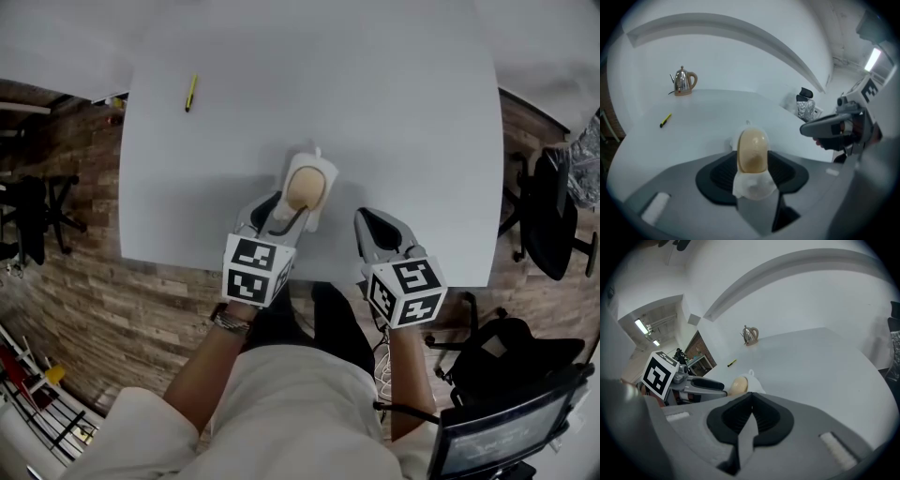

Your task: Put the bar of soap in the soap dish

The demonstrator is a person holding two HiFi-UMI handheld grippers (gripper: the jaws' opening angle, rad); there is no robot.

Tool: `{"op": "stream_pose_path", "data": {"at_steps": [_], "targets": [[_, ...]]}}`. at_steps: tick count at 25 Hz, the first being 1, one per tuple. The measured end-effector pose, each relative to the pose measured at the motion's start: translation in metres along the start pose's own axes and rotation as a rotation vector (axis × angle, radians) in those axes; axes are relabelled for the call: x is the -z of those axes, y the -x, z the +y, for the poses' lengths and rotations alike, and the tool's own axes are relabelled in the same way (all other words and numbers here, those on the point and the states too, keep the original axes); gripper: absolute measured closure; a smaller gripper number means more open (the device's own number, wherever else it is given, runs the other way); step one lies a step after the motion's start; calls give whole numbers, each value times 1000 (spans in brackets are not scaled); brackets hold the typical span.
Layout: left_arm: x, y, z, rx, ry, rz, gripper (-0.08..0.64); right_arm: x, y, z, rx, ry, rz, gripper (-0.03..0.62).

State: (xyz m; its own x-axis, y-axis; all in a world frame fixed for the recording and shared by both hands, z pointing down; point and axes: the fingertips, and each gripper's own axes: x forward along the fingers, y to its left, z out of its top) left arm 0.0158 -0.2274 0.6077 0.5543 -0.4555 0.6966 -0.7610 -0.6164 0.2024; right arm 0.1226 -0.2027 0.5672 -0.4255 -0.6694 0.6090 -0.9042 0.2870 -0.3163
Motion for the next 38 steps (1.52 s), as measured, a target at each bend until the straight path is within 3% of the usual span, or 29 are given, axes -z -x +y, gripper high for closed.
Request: {"op": "stream_pose_path", "data": {"at_steps": [9,21,34,38], "targets": [[-3,13,4,-6,19,-19,437,-8,7,8,-3,11,-27,591],[-6,21,5,-15,15,-23,469,-24,13,13,-2,19,-63,591],[-18,29,9,-38,90,-71,525,-38,27,13,1,36,-91,591],[-20,34,6,-71,44,-83,543,-42,33,15,-1,37,-110,591]]}}
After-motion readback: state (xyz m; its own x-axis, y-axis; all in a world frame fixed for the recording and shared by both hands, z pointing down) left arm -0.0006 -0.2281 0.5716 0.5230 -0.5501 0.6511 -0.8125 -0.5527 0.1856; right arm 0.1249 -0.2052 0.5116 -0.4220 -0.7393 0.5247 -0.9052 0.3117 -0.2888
